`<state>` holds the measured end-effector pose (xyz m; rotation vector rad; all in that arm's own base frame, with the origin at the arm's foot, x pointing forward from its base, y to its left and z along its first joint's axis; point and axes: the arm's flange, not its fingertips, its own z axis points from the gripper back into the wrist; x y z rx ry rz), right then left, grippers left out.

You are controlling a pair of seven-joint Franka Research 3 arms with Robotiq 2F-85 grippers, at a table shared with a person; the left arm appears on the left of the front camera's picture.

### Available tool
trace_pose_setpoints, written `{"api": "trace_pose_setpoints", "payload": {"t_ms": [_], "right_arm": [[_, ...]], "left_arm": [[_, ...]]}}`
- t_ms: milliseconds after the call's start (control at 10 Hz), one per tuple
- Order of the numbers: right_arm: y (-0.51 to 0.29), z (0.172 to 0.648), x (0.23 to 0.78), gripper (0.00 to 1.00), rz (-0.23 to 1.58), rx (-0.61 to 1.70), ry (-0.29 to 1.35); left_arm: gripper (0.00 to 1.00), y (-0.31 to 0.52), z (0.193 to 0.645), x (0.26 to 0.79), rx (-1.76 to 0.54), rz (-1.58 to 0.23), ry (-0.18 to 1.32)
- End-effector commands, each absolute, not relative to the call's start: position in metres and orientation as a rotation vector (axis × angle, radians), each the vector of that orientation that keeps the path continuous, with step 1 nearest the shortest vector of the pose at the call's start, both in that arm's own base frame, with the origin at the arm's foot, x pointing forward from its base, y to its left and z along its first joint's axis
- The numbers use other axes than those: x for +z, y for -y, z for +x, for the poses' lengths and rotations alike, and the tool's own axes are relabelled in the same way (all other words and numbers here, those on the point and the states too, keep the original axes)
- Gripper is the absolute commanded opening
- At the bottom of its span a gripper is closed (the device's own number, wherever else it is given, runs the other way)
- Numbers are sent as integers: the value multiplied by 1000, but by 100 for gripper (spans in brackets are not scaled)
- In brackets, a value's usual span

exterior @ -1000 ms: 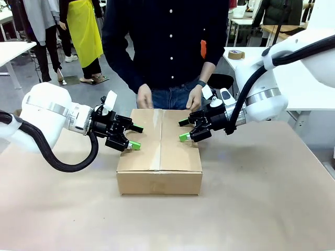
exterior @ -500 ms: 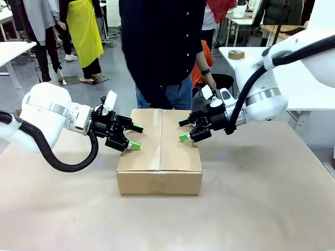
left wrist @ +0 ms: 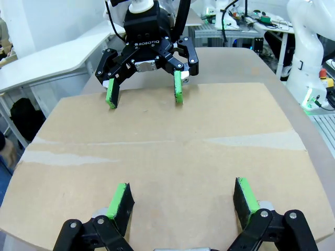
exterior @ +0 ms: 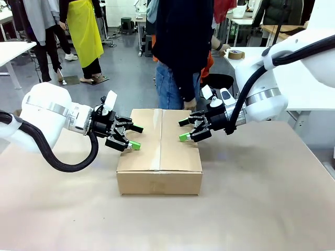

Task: Pack the gift set into the box.
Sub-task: Press and hold the closed box until the human finishes sealing it.

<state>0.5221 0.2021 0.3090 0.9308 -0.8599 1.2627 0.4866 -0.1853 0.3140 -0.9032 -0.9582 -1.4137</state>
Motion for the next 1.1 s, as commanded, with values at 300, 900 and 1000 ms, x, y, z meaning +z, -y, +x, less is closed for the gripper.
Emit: {"api": "trace_pose_setpoints", "payload": {"t_ms": [300,900,1000], "right_arm": [[-202,521,308,100,928,1266,859],[-202,521,308,100,928,1266,859],[-202,521,308,100,928,1266,859]], "left_arm": [[100,184,483,312,-1425,-896,967],[100,184,483,312,-1425,-896,967],[100,184,483,312,-1425,-896,967]]}}
